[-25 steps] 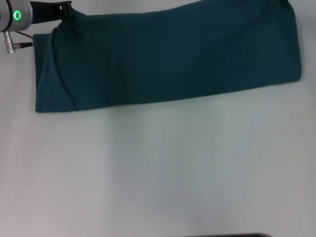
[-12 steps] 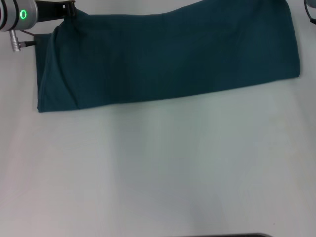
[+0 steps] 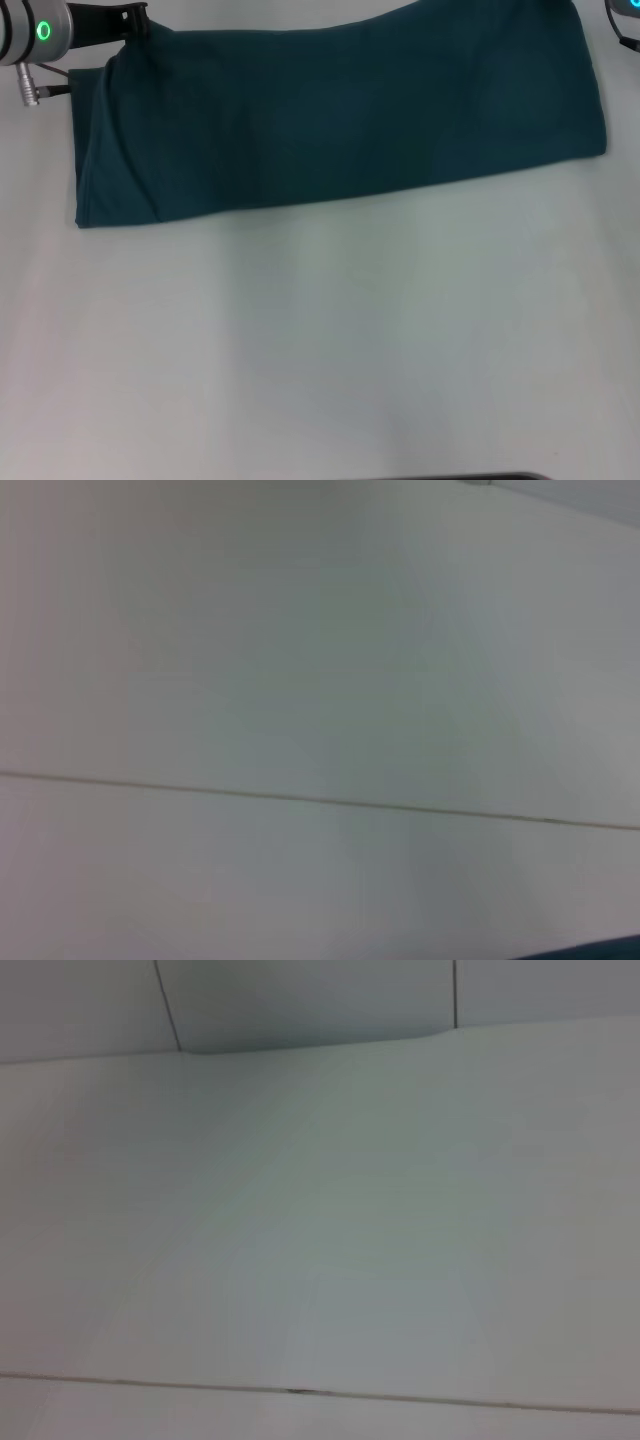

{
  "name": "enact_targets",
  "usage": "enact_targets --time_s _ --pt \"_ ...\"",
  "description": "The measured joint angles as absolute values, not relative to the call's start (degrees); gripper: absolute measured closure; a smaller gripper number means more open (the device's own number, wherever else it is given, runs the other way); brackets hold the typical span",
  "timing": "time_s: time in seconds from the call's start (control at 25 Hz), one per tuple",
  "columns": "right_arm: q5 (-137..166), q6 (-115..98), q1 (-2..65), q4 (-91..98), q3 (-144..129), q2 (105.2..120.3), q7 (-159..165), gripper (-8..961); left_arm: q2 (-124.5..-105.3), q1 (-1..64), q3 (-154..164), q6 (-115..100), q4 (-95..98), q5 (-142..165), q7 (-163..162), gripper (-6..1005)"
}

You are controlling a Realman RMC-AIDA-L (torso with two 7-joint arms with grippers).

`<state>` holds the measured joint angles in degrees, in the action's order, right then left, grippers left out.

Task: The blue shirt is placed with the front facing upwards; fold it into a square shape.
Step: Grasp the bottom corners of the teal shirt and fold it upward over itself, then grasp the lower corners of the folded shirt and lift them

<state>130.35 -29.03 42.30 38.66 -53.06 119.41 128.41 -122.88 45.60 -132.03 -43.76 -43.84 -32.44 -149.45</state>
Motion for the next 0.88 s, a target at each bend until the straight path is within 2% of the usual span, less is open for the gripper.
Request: enact_targets --time_s 0.2,0.52,0.72,0.84,0.88 --pt "130.73 -29.98 42.64 38.45 -53.16 118.50 129.06 817 -122.56 44.84 -132.09 -43.79 -44.04 -30.36 -152.87 975" --pt "130.85 -31.52 42.21 36.54 -52.69 115.36 132.42 669 -122.89 43.41 -132.34 -43.28 -46.26 -29.66 -154.26 709" --pt "130.23 -41.01 41.43 38.99 -49.23 113.56 132.33 566 -123.07 42.29 -132.31 -45.14 -49.06 -30.26 -154.39 531" --pt "126.46 -51.54 40.65 40.90 -44.74 112.81 127.89 314 -123.10 40.70 -132.23 -47.08 -51.81 -33.17 -153.64 383" --pt "124.39 -54.60 39.90 41.46 -43.20 112.75 125.81 268 -123.10 40.08 -132.20 -47.88 -52.81 -34.66 -152.99 333"
